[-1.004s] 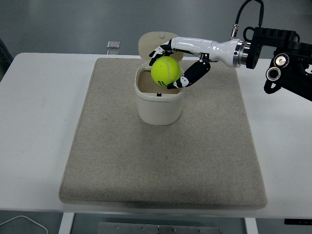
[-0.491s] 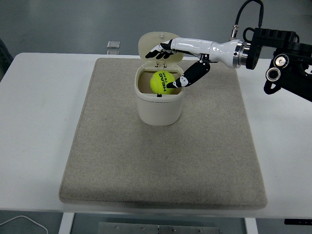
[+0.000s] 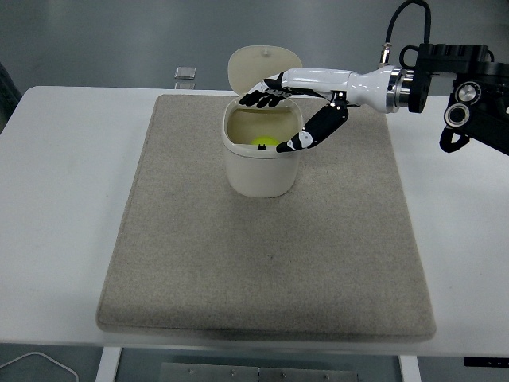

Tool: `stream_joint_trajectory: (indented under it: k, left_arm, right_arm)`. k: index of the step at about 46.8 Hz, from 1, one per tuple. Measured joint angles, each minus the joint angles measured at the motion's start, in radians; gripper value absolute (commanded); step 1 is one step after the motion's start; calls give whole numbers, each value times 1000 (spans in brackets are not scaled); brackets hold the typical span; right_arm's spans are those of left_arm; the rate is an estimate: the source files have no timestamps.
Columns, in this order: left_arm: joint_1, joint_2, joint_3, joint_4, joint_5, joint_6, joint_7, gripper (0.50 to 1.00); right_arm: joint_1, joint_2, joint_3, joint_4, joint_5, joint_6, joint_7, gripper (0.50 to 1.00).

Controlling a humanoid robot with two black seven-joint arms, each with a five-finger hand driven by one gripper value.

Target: Pick up the tennis ball and place it in the box.

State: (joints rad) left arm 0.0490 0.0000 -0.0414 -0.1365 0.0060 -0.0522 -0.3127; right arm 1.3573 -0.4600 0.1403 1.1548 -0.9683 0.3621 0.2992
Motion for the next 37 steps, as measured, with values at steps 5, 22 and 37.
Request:
stream_joint_trajectory:
  k: [5,22,37]
  left_arm:
    - [0,0,0,0,0,0,0,992]
    - [0,0,0,0,0,0,1,992]
    - [0,0,0,0,0,0,0,992]
  right_arm:
    - [3,-39,0,2,90,83,-1,860]
    - [-46,-148,-2,-5,200,131,-2,860]
    - [-146,-179,1,-59,414,44,-2,899]
